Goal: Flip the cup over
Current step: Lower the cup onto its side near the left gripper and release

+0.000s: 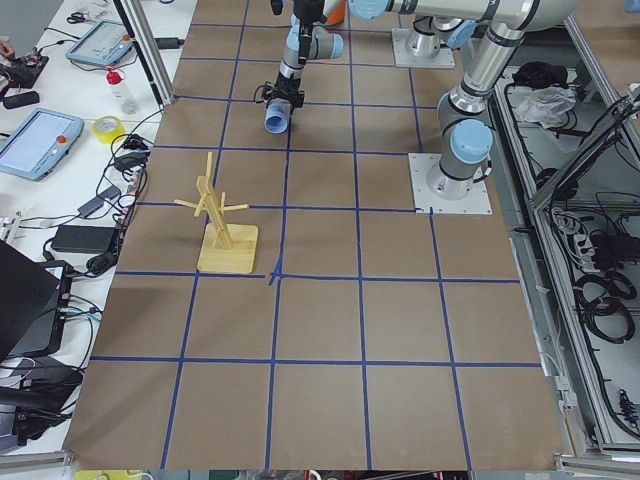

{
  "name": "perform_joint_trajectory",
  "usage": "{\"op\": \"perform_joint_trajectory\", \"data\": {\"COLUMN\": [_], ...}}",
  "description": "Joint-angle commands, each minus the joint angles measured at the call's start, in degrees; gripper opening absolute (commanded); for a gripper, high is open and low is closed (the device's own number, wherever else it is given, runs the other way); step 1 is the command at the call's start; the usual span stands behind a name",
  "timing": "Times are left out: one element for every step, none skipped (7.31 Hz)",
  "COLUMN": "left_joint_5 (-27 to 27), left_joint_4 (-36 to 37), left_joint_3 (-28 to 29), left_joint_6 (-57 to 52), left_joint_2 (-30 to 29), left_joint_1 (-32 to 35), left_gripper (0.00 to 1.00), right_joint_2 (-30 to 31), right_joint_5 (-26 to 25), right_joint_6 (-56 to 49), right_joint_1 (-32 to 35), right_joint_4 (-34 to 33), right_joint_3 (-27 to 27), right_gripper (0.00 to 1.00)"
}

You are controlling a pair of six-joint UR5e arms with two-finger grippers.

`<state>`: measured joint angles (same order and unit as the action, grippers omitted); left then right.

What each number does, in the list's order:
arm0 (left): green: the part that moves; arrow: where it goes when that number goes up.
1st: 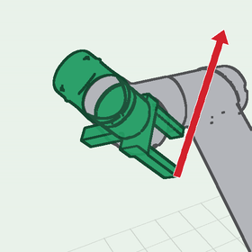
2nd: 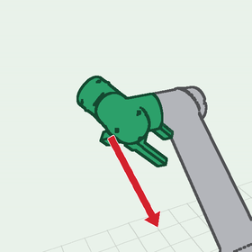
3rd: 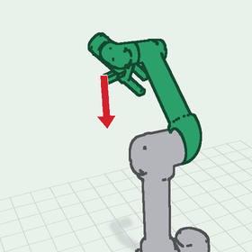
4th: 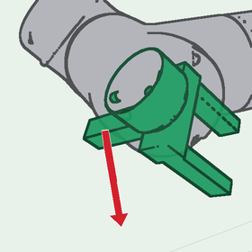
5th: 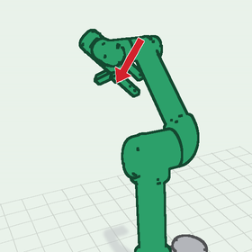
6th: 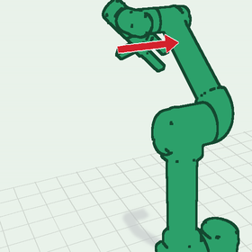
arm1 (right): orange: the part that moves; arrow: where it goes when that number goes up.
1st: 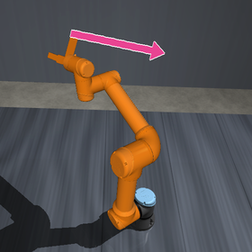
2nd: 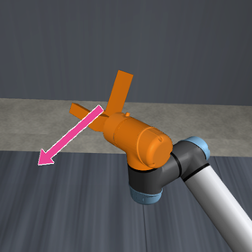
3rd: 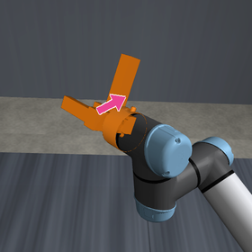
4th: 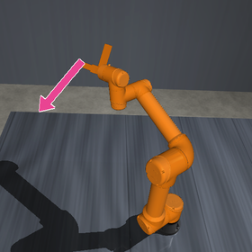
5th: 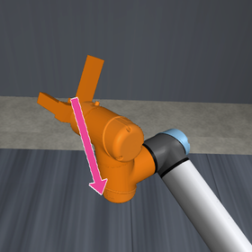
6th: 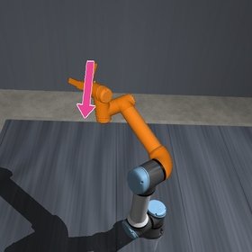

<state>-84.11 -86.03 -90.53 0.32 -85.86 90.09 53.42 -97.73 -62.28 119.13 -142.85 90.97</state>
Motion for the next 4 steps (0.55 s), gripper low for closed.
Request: {"op": "perform_joint_trajectory", "data": {"left_joint_5": [0.3, 0.3, 1.0, 2.5], "left_joint_4": [0.2, 0.2, -0.1, -1.3], "left_joint_3": [-1.3, -1.4, -1.6, -1.6], "left_joint_6": [-0.1, -0.1, 0.0, 0.0], "left_joint_2": [0.1, 0.1, 0.1, -0.4], "left_joint_1": [0.1, 0.1, 0.2, 0.1], "left_gripper": [1.00, 1.00, 1.00, 1.00], "right_joint_2": [4.2, 6.1, 8.1, 9.5], "right_joint_5": [0.1, 0.0, 0.1, 0.0], "right_joint_6": [0.4, 3.4, 9.7, 21.3], "right_joint_1": [-0.6, -1.5, -2.7, -6.0], "right_joint_4": [4.1, 4.2, 5.7, 6.0], "right_joint_3": [0.2, 0.2, 0.2, 0.2], "right_gripper": [1.00, 1.00, 1.00, 1.00]}}
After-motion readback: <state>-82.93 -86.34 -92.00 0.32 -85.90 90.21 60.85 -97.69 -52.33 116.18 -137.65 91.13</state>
